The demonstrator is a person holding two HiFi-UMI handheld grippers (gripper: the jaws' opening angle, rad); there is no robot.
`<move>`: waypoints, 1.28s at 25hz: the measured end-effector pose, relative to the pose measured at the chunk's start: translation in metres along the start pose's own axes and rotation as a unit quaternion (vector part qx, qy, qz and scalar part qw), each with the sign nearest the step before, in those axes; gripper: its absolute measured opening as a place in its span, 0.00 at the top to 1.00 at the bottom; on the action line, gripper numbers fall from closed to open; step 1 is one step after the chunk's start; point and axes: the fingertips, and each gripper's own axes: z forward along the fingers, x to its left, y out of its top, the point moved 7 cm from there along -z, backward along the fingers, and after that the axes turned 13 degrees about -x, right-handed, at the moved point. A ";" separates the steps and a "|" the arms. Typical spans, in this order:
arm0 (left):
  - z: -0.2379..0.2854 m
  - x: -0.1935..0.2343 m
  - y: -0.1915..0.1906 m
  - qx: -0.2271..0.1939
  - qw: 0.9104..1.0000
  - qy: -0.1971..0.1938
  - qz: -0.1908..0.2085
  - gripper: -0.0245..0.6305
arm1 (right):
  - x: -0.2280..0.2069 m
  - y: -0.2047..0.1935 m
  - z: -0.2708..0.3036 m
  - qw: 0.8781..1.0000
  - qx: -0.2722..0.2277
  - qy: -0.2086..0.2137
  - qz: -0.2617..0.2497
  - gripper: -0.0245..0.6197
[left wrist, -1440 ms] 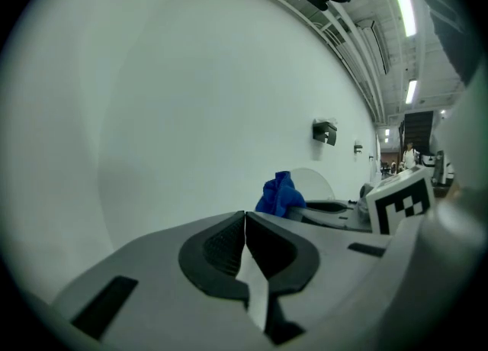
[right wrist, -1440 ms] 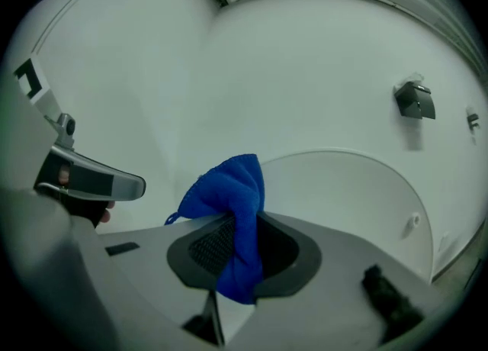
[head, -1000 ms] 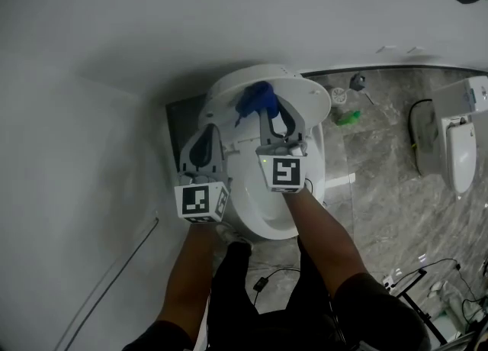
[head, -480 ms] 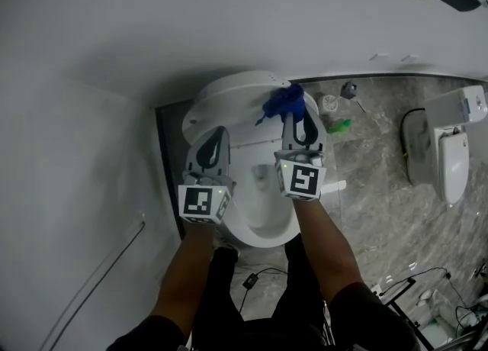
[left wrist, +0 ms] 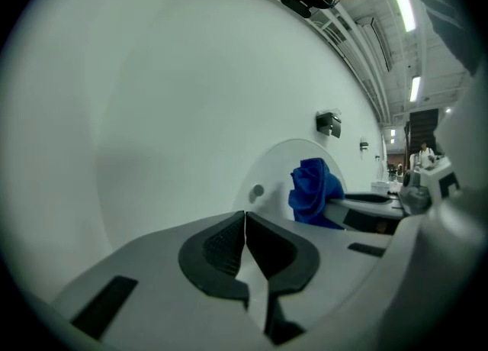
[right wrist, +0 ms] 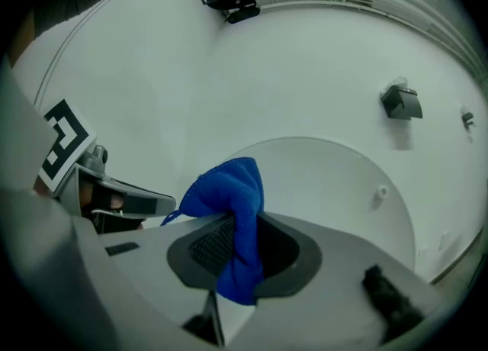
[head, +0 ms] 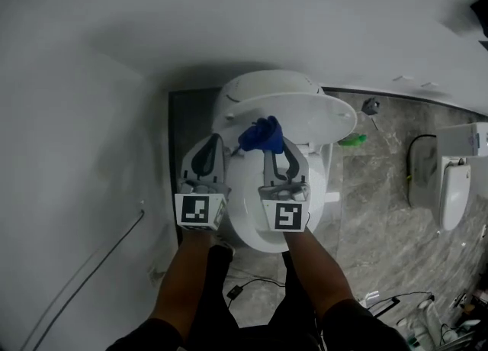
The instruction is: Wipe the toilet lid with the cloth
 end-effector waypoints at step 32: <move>0.009 -0.037 -0.055 0.036 0.999 -0.017 -0.010 0.94 | -0.071 -0.072 0.000 0.993 0.064 -0.097 -0.012 0.86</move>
